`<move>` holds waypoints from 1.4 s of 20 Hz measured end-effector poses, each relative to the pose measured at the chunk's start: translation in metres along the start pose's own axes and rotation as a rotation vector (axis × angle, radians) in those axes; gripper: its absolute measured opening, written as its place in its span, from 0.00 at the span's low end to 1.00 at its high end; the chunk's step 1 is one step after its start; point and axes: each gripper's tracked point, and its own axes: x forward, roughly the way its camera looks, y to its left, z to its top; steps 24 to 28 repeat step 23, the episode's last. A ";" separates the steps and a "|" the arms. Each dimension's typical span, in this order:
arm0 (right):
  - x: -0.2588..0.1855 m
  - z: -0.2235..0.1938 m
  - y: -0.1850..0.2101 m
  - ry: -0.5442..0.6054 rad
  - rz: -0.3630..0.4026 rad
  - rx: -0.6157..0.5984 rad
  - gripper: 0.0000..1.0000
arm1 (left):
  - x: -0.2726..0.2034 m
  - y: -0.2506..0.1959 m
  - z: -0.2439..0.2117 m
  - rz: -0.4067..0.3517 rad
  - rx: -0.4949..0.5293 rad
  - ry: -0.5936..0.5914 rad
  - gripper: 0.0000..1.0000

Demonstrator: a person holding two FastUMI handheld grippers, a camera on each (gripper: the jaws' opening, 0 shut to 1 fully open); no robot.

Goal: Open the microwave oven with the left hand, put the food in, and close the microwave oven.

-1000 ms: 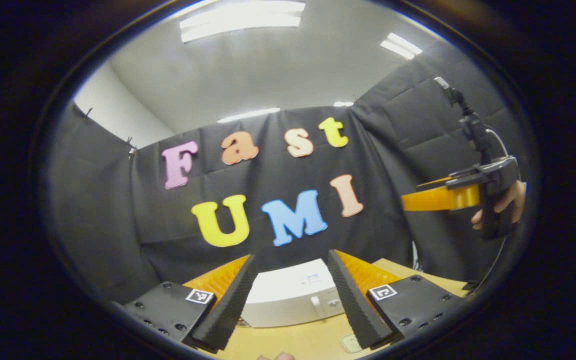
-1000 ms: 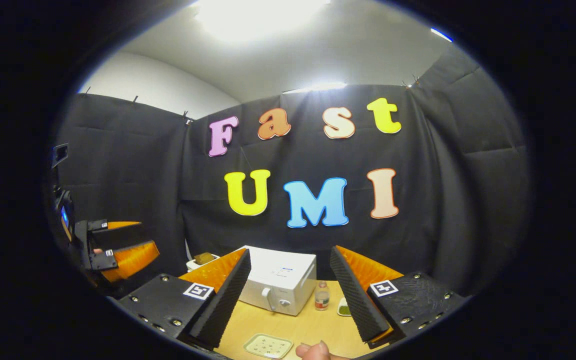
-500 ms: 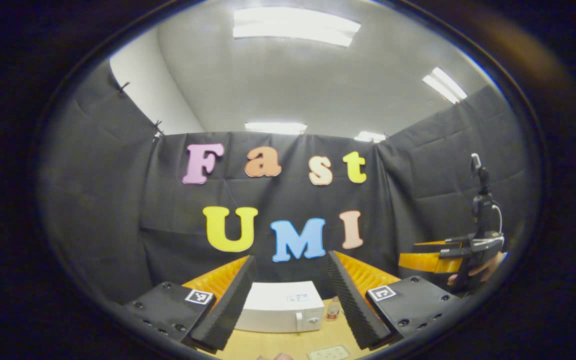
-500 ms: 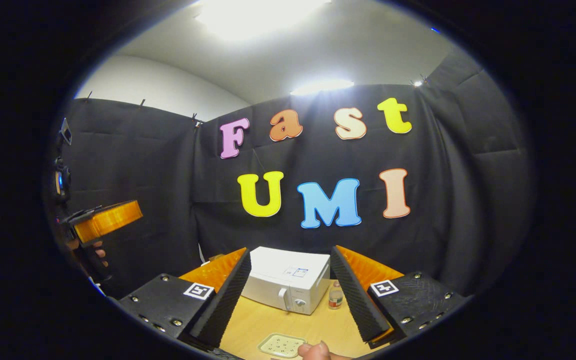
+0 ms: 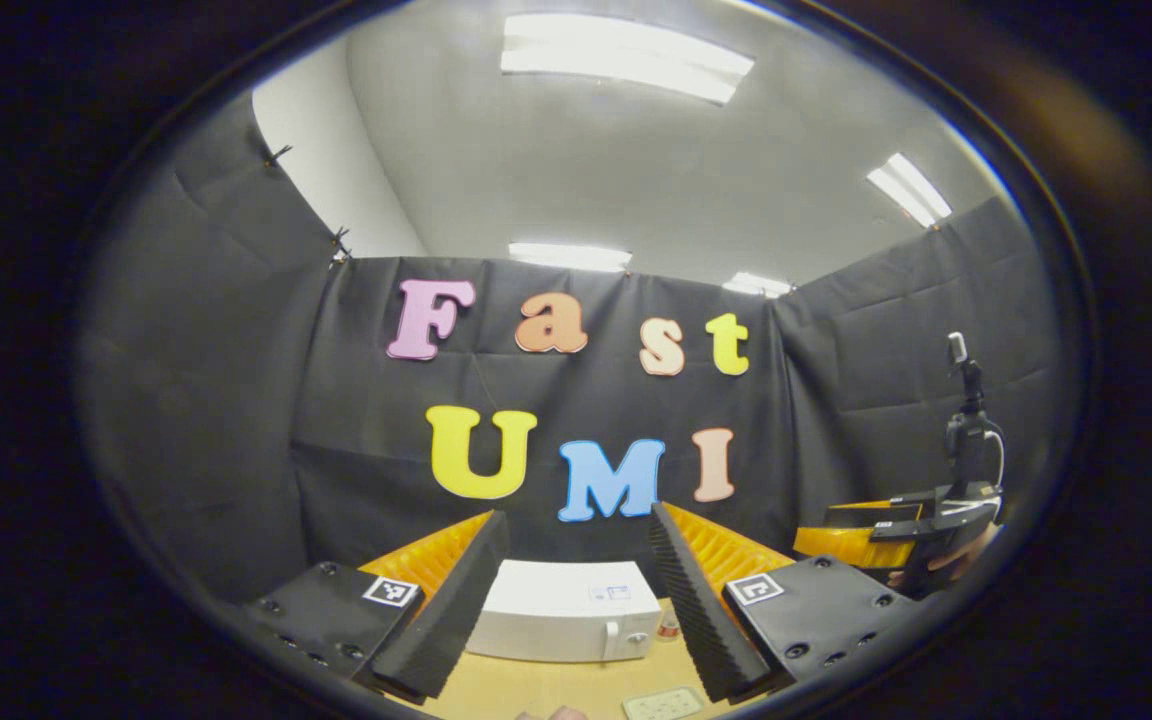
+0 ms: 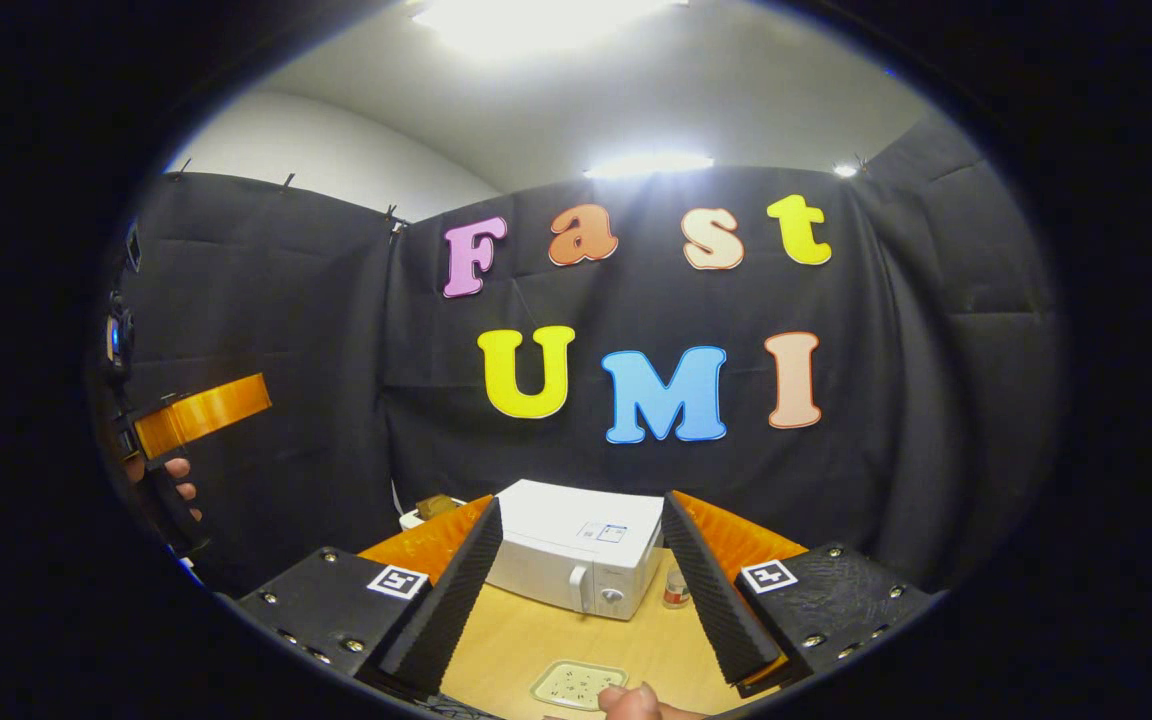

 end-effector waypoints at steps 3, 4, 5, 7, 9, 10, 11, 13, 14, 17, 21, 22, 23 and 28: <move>0.004 0.006 -0.004 -0.022 -0.047 -0.005 0.93 | -0.003 0.013 -0.014 0.015 -0.001 0.024 0.94; 0.007 0.008 -0.004 -0.027 -0.053 0.002 0.93 | -0.003 0.018 -0.018 0.026 0.009 0.034 0.94; 0.009 0.008 -0.001 -0.028 -0.051 0.007 0.98 | -0.005 0.021 -0.020 0.034 0.019 0.039 0.94; 0.016 0.007 0.003 -0.019 -0.041 0.001 0.98 | -0.007 0.027 -0.023 0.048 0.023 0.043 0.94; 0.022 0.007 0.008 -0.019 -0.032 -0.007 0.98 | -0.009 0.032 -0.027 0.059 0.008 0.048 0.96; 0.024 0.006 0.011 -0.016 -0.025 -0.012 0.98 | -0.010 0.035 -0.029 0.063 0.002 0.049 0.96; 0.027 0.005 0.012 -0.015 -0.020 -0.021 0.98 | -0.010 0.037 -0.031 0.070 -0.002 0.059 0.94; 0.030 0.006 0.014 -0.023 -0.016 -0.044 0.98 | -0.011 0.044 -0.035 0.084 -0.003 0.064 0.96; 0.032 0.007 0.015 -0.026 -0.014 -0.054 1.00 | -0.011 0.047 -0.033 0.092 -0.003 0.060 0.95; 0.037 0.012 0.014 -0.041 -0.021 -0.071 0.93 | -0.011 0.052 -0.032 0.111 -0.002 0.059 0.94; 0.046 0.017 0.022 -0.062 -0.002 -0.069 0.98 | -0.016 0.058 -0.031 0.133 0.012 0.061 0.94; 0.047 0.016 0.024 -0.062 0.003 -0.071 0.98 | -0.016 0.059 -0.030 0.139 0.015 0.059 0.96; 0.048 0.014 0.025 -0.058 0.009 -0.074 0.98 | -0.017 0.060 -0.029 0.144 0.017 0.060 0.96; 0.048 0.014 0.025 -0.058 0.009 -0.074 0.98 | -0.017 0.060 -0.029 0.144 0.017 0.060 0.96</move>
